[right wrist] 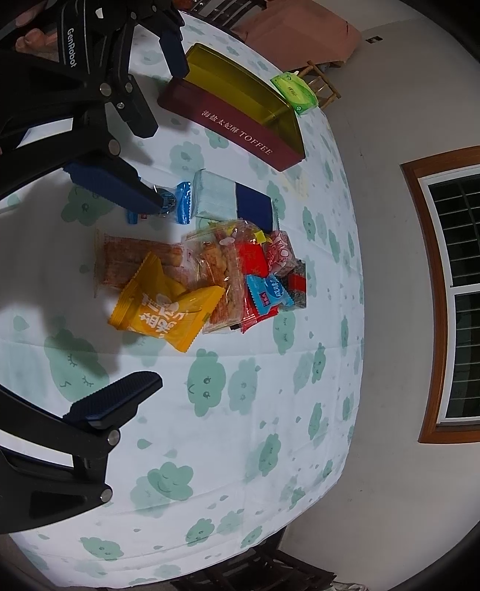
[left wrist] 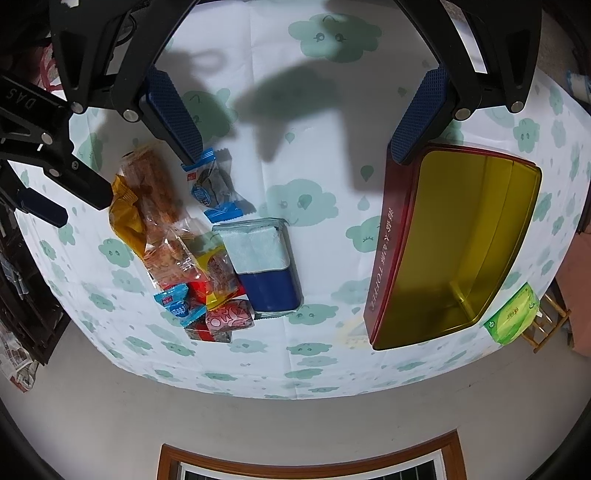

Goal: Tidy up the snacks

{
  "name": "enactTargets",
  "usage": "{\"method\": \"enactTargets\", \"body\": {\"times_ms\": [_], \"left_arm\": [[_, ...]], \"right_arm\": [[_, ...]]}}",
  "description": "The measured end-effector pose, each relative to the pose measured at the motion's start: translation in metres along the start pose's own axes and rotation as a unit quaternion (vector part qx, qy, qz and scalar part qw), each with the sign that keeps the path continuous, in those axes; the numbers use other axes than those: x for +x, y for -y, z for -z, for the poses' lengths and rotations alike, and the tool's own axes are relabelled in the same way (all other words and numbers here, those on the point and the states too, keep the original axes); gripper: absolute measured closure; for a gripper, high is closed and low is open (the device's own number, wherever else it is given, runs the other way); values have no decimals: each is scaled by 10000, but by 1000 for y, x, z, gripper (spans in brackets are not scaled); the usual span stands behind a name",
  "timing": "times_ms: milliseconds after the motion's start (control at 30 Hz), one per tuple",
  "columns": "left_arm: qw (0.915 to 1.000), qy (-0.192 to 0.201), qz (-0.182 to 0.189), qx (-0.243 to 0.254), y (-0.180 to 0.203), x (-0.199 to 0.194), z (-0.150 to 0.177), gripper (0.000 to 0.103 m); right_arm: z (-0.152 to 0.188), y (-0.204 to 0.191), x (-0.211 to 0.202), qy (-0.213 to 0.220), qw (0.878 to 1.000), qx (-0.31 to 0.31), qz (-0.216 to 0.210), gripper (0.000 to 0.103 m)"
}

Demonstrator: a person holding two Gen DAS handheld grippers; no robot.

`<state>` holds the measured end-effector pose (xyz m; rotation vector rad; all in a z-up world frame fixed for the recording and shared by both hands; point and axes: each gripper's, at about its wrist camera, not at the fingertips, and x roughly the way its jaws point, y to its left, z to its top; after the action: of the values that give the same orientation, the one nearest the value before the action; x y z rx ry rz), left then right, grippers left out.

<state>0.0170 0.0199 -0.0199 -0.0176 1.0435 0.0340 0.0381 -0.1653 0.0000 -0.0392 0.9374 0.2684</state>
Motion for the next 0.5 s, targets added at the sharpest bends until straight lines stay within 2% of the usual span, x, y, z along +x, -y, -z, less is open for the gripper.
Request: {"method": "enactTargets", "body": {"times_ms": [500], "left_arm": [[10000,-34,0,0,-3,4,3,2]], "right_arm": [[1,8,9,-85,10000,48,22,16]]}}
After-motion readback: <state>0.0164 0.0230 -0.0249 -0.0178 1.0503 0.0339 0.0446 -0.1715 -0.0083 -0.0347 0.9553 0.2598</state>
